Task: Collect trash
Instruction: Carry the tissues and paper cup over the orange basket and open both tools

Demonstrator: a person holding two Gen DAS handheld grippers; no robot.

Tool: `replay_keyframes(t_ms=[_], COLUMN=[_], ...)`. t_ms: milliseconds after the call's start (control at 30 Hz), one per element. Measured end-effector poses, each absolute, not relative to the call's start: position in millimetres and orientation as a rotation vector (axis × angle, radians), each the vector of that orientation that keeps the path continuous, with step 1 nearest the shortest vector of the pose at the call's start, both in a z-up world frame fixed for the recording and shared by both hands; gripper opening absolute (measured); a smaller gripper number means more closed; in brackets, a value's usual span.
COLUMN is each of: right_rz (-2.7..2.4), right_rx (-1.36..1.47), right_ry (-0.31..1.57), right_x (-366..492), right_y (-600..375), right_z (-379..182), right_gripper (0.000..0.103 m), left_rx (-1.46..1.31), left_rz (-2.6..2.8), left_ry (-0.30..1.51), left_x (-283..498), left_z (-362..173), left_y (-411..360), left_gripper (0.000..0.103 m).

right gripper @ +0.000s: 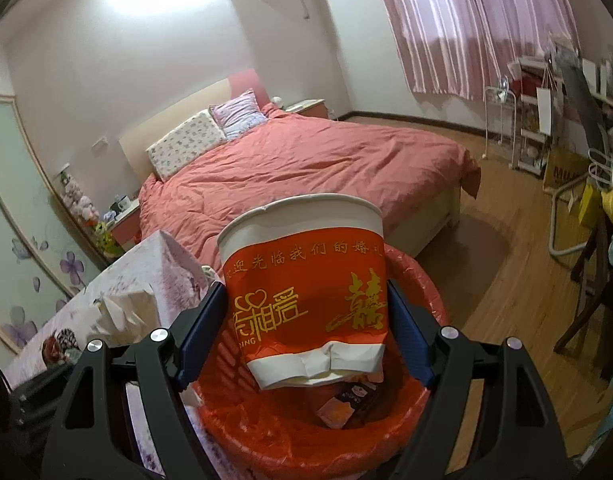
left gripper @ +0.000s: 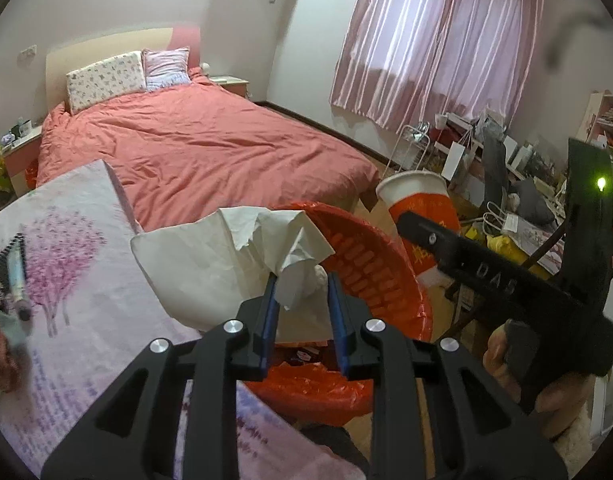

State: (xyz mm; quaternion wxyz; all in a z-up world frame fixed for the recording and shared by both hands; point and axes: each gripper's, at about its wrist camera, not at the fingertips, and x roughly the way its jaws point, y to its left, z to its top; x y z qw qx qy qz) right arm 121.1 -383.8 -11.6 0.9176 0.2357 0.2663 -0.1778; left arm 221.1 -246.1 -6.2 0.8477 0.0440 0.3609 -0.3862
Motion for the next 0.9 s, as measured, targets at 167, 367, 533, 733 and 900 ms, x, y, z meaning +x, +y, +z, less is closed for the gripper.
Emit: replay_keyframes(t_ms=[167, 367, 533, 733, 900], right_rz=[-0.354, -0.354, -0.366, -0.367, -0.343], right_rx=[0.520, 0.515, 0.483, 0.426, 0.372], right_ry=[0.579, 0.608, 0.620, 0.613, 0.615], right_x=[128.3, 125.1, 121.1, 119.8, 120.7], right_y=[-391.3, -390.2, -380.0, -365.6, -341.8], right_z=[-22.7, -29.7, -25.9, -14.0, -9.3], right_gripper=[0.081, 0.085, 0.085, 0.085, 0.085], left_rx=[0.110, 0.120, 0.127, 0.125, 0.130], left_rz=[-0.792, -0.751, -0.691, -0.595, -0.500], left_ry=[0.812, 0.841, 0.828, 0.818, 0.797], left_x=[234.3, 242.1, 241.1, 238.8, 238.0], left_z=[-27.5, -40.7, -39.8, -32.3, -26.7], left_y=[-259.5, -249.8, -227.9, -187.8, -145.7], left_gripper=[0.042, 0.054, 0.057, 0.060, 0.064])
